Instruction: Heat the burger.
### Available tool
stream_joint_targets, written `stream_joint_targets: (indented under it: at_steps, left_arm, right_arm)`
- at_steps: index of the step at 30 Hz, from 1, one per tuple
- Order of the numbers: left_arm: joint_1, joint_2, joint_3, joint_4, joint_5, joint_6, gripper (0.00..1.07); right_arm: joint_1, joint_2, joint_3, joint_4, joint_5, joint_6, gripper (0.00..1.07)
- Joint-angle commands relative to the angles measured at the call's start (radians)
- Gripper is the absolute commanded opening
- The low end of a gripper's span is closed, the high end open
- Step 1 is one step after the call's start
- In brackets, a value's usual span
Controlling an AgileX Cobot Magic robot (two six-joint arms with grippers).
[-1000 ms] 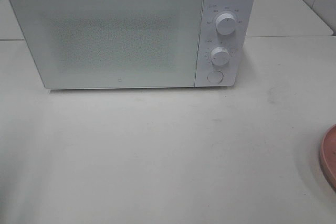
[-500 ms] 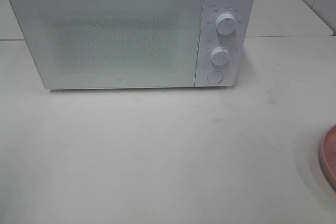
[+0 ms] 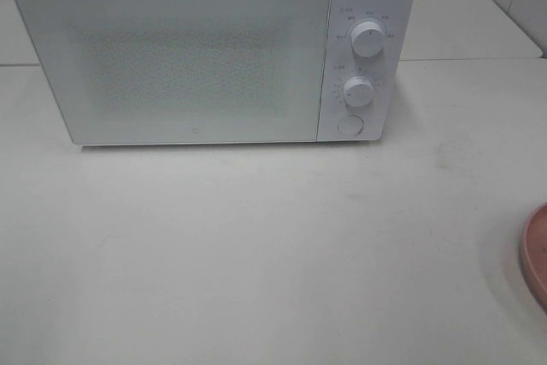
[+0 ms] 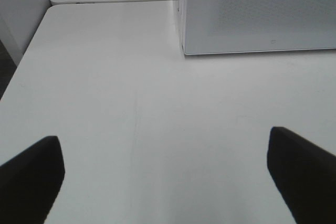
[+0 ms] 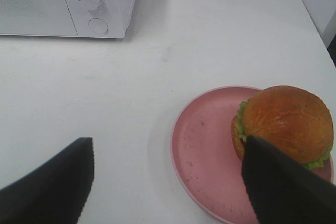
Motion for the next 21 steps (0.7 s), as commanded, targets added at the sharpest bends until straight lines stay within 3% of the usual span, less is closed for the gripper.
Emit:
stream_joint_targets:
  at_steps: [1,21]
  left_arm:
    - [0.002,-0.030,0.003,-0.016,-0.004,-0.004,1.01]
    - [0.002,-0.029,0.003,-0.016,-0.004,-0.004,1.01]
  right_arm:
    - [-0.007,-0.022,0.000,0.001,-0.003,-0.002,0.76]
    - [-0.007,-0.022,0.000,0.001,-0.003,-0.002,0.76]
